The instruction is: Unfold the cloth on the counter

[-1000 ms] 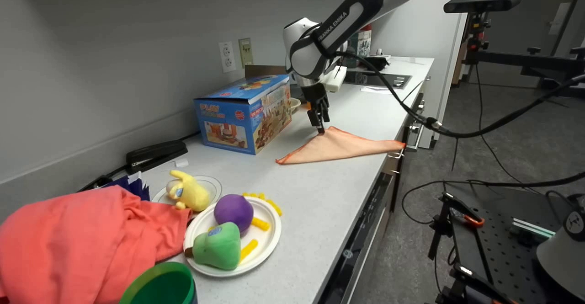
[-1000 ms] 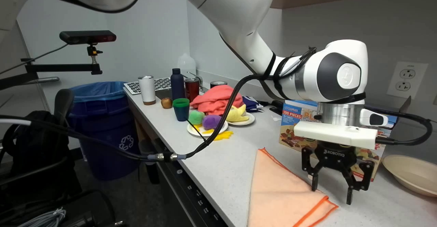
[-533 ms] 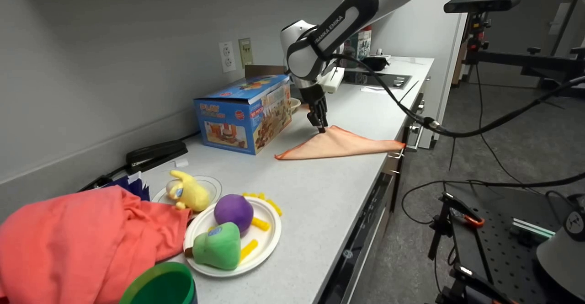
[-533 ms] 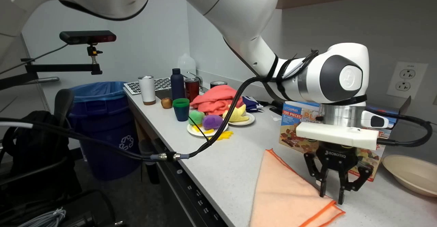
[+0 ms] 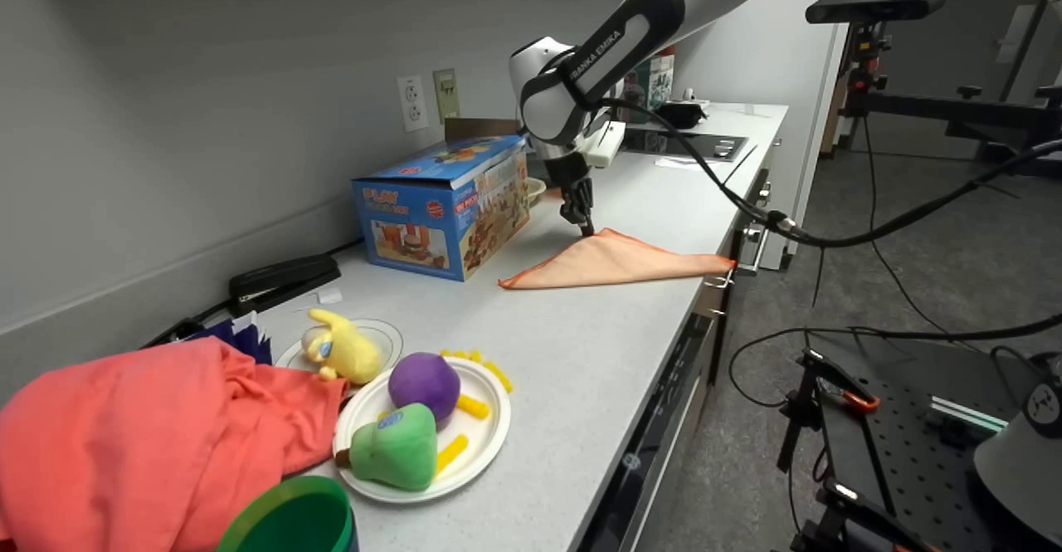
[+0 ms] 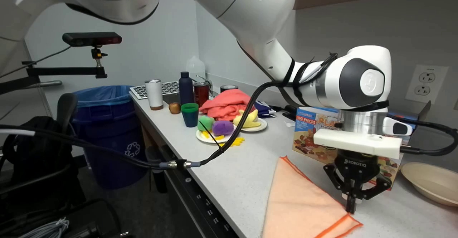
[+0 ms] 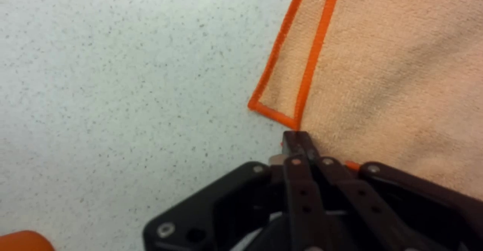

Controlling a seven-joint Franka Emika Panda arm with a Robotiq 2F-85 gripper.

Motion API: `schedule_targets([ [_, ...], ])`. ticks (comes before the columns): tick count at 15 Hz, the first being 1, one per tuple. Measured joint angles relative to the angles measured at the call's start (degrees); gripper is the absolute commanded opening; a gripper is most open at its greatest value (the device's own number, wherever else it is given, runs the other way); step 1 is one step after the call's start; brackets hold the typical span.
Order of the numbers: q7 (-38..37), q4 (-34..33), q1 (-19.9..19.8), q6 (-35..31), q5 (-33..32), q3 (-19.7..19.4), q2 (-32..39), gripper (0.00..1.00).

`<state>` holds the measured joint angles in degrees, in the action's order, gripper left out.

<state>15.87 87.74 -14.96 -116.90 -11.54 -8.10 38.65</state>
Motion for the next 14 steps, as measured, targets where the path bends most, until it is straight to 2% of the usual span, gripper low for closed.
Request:
schedule_targets([
  [7, -2.30, -0.17, 1.44, 0.30, -2.37, -0.33, -1.23, 0.00],
  [10, -3.23, 1.34, 3.59, 2.41, -4.26, -0.29, -4.35, 0.00],
  [14, -3.36, 6.70, 6.60, 5.90, -5.34, 0.27, -10.62, 0.00],
])
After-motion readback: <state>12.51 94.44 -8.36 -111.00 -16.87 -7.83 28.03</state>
